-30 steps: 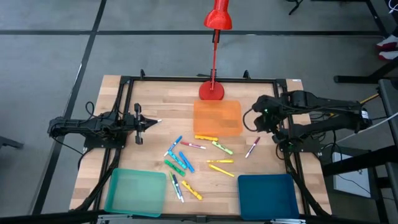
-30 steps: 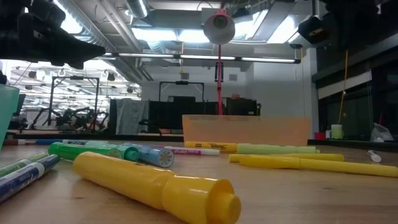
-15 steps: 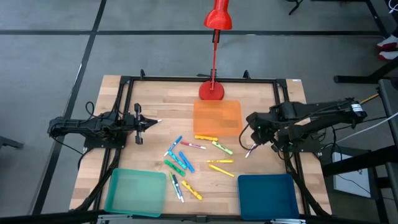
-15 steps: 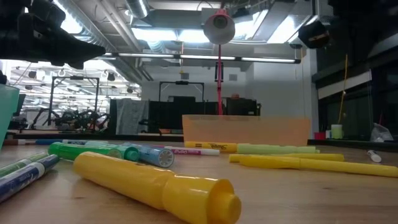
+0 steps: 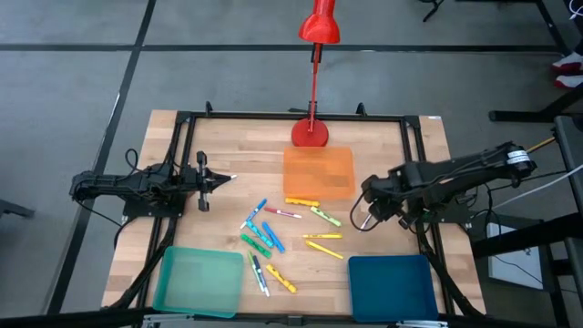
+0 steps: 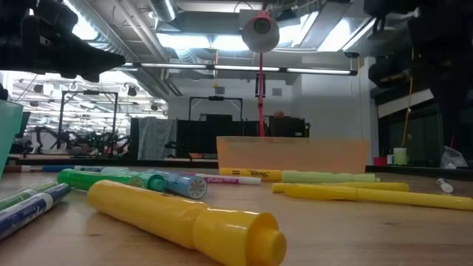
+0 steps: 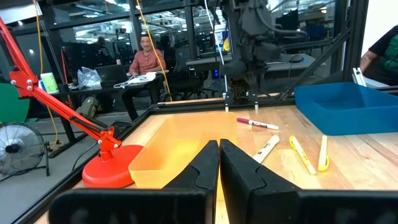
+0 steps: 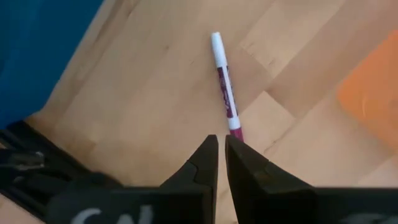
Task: Pick & Place Markers
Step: Put the red marker pen into the orange bin
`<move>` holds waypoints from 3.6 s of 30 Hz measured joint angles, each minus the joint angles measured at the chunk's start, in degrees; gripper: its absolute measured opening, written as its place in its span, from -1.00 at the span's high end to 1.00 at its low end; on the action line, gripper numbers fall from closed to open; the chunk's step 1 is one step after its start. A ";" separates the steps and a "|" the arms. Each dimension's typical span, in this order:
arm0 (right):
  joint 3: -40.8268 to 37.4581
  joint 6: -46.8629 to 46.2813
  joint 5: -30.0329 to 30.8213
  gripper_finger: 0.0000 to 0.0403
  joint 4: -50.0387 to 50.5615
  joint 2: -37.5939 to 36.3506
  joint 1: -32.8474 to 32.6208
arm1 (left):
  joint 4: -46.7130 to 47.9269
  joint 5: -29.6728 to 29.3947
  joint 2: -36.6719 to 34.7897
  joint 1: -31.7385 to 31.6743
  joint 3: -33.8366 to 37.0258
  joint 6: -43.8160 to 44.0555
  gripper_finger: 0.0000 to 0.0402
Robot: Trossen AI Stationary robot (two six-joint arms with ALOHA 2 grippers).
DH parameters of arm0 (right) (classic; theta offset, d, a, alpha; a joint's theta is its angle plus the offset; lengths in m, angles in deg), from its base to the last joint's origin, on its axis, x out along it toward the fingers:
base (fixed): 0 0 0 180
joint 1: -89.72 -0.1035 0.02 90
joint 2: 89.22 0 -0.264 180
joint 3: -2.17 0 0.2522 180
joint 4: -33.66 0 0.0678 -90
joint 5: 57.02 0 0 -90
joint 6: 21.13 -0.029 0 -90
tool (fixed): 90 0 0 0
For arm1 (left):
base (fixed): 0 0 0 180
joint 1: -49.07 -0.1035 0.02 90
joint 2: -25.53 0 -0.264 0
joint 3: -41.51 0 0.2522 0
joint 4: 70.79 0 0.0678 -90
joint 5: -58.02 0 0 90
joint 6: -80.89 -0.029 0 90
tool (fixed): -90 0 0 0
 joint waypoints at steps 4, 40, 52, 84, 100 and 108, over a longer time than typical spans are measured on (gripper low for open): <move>-2.62 0.01 0.02 0.84 -1.80 0.17 0.00 | 0.00 0.01 0.00 0.00 0.00 0.00 0.96; -11.32 -0.39 2.46 0.23 -13.52 4.21 0.02 | 0.00 0.02 0.00 0.01 -0.01 0.00 0.94; -15.98 -0.22 4.58 0.23 -19.89 4.21 0.02 | 0.00 0.02 0.00 0.00 -0.02 0.00 0.94; -17.38 -0.23 5.15 0.29 -24.25 9.45 2.32 | 0.00 0.02 0.00 0.02 -0.02 0.00 0.95; -17.45 -0.15 4.01 0.81 -22.91 9.50 2.32 | 0.00 0.00 0.00 0.00 -0.02 0.00 0.96; -17.45 0.00 4.02 0.82 -22.58 9.50 2.32 | 0.00 0.02 0.00 0.02 -0.01 0.00 0.94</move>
